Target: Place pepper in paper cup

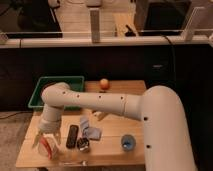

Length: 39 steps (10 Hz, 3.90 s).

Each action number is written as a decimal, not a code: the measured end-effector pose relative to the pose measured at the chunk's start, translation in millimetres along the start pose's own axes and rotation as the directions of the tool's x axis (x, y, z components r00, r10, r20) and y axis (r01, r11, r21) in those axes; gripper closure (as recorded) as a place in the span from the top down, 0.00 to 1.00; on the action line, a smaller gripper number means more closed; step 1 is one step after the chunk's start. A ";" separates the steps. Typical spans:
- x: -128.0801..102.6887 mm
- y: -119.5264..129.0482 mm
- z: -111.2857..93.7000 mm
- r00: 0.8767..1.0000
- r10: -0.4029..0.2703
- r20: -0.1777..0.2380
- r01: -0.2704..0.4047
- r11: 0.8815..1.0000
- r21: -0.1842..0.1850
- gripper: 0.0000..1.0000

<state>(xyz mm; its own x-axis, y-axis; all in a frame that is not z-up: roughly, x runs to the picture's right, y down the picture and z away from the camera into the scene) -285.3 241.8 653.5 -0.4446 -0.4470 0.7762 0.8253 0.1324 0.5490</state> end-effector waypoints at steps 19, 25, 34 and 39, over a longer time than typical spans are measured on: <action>4.3 5.6 -10.0 0.993 0.090 -0.082 -0.091 0.996 -0.003 0.80; 4.4 5.8 -10.2 0.992 0.091 -0.083 -0.091 0.996 -0.002 0.80; 4.4 5.8 -10.1 0.993 0.090 -0.082 -0.091 0.996 -0.002 0.80; 4.4 5.8 -10.1 0.993 0.090 -0.082 -0.091 0.996 -0.002 0.80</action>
<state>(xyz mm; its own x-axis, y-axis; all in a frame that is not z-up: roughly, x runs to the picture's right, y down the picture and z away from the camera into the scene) -278.9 231.7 656.9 -0.3383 -0.5045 0.7944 0.8630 0.1702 0.4757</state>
